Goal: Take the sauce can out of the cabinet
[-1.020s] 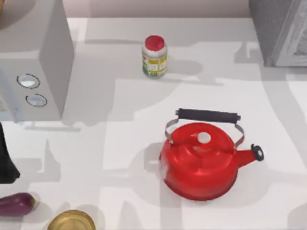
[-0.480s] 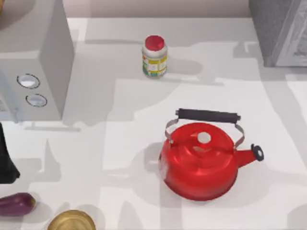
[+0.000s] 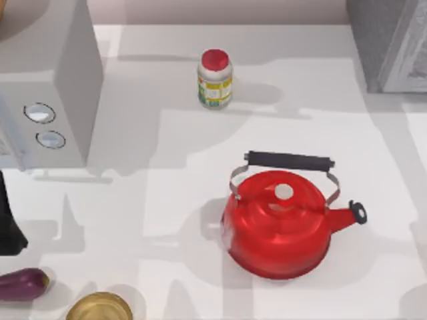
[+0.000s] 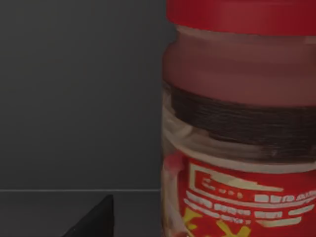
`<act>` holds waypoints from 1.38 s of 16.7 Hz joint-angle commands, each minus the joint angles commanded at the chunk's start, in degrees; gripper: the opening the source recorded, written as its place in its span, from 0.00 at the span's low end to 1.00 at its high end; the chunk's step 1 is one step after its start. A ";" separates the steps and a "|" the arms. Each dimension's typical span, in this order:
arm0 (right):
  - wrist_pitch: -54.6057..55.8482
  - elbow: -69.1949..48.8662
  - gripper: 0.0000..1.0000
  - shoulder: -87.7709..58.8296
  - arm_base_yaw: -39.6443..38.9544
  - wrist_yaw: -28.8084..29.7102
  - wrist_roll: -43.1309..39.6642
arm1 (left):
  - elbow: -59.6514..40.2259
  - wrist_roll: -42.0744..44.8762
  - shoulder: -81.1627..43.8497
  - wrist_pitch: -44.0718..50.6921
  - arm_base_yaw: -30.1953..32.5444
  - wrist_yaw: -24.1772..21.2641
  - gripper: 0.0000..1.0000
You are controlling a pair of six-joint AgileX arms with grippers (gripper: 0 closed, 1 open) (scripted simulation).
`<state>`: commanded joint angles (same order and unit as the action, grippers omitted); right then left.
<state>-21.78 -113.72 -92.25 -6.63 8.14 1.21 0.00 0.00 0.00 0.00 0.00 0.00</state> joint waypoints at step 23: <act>-3.22 -18.28 0.70 -15.03 1.35 -1.11 -0.05 | 0.00 0.00 0.00 0.00 0.00 0.00 1.00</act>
<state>-25.00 -132.00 -107.29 -5.28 7.03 1.16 0.00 0.00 0.00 0.00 0.00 0.00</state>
